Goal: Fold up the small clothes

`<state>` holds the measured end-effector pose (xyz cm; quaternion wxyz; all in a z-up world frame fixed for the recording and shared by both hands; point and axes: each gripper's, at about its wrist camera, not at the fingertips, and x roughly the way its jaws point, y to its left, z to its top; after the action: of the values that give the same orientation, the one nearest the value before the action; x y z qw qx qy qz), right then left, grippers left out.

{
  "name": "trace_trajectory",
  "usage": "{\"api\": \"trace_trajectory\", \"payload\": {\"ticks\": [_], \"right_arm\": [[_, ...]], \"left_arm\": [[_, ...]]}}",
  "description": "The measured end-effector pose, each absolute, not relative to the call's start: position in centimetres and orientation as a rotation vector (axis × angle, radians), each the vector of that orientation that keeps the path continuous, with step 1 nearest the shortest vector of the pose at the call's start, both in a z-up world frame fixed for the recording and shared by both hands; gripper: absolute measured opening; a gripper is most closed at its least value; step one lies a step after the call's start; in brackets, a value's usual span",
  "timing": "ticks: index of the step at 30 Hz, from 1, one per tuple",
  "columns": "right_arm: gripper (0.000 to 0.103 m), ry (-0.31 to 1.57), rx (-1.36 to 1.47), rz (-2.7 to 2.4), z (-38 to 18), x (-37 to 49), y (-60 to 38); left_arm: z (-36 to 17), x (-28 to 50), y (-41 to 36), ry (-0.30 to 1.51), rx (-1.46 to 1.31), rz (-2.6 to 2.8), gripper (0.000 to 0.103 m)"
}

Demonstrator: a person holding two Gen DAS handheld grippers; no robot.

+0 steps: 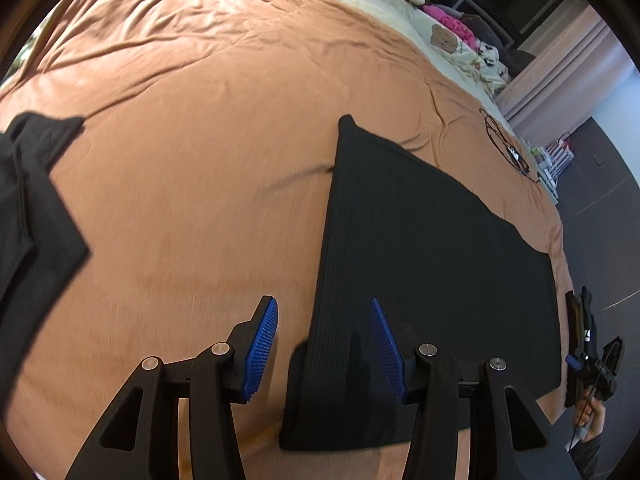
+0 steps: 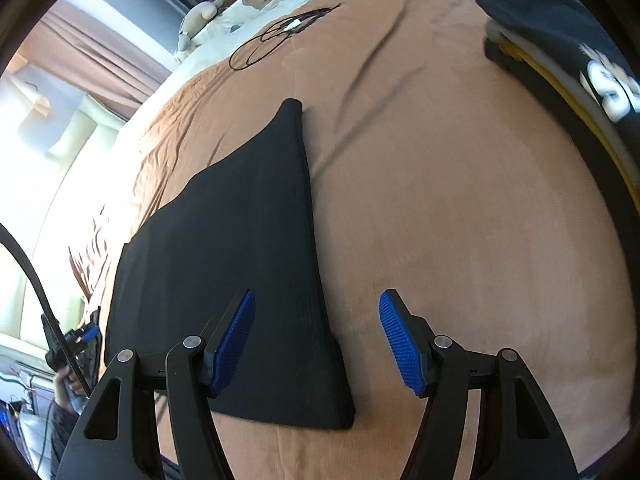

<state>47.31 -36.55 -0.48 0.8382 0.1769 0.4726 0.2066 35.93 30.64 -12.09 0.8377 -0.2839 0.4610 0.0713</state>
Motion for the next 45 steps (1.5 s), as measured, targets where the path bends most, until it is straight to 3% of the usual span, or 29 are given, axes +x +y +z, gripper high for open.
{"api": "trace_trajectory", "payload": {"ticks": [16,32,37,45], "right_arm": [[0.063,1.017,0.550,0.479,-4.6,42.1,-37.2],[0.063,0.984,0.792,0.510,-8.5,43.0,-37.0],[0.048,0.932,0.877,0.457,-10.0,43.1,-37.4],[0.044,0.866,0.916,0.417,-11.2,43.2,-36.8]], "left_arm": [[-15.2,29.4,29.4,0.949,-0.770,0.108,0.051],[-17.4,28.4,29.1,0.899,-1.001,0.013,0.051],[-17.6,29.1,29.0,0.857,-1.028,0.030,0.051],[-17.6,29.4,28.5,0.773,-1.079,0.077,0.051]]}}
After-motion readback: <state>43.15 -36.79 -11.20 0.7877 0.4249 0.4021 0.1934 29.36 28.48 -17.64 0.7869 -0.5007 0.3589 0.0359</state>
